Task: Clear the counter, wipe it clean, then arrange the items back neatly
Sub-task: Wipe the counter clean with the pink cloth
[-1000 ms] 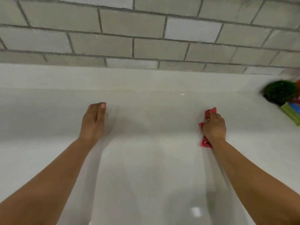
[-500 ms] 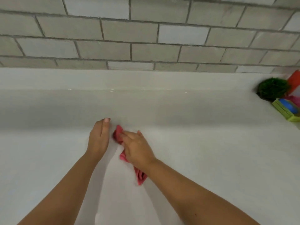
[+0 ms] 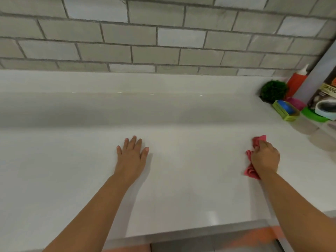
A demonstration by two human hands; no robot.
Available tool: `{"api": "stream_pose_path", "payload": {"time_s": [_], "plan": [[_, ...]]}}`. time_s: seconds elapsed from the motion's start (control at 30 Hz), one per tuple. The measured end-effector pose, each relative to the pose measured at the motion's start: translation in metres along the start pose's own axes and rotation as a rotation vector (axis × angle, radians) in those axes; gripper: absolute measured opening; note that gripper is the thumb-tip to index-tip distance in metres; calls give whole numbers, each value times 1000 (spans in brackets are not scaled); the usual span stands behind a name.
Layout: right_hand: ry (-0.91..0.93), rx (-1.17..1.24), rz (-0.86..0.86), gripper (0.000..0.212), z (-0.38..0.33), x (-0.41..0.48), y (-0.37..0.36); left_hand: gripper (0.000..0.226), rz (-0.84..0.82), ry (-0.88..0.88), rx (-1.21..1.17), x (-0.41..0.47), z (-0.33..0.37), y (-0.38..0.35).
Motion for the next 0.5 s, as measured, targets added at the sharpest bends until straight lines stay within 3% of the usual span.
{"api": "stream_pose_path", "payload": {"time_s": [0.13, 0.27, 0.37, 0.43, 0.5], "plan": [[-36, 154, -44, 47, -25, -38, 6, 51, 16, 2, -68, -29, 9, -4], [268, 345, -142, 43, -110, -116, -9, 49, 67, 16, -156, -51, 15, 2], [448, 544, -358, 49, -165, -176, -13, 46, 111, -35, -224, -61, 34, 2], [545, 637, -502, 46, -177, -196, -4, 42, 133, -100, -296, -65, 49, -7], [574, 605, -511, 44, -162, -188, 7, 44, 101, -128, -287, -67, 63, -26]]}}
Point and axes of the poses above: each hand's wrist, its own x-axis towards the middle knuckle, its own y-axis out of the back of the hand, z = x × y, the point moved 3 cm from there along x, towards the middle knuckle, and after that the axes turned 7 degrees about -x, right-handed, at the moved point
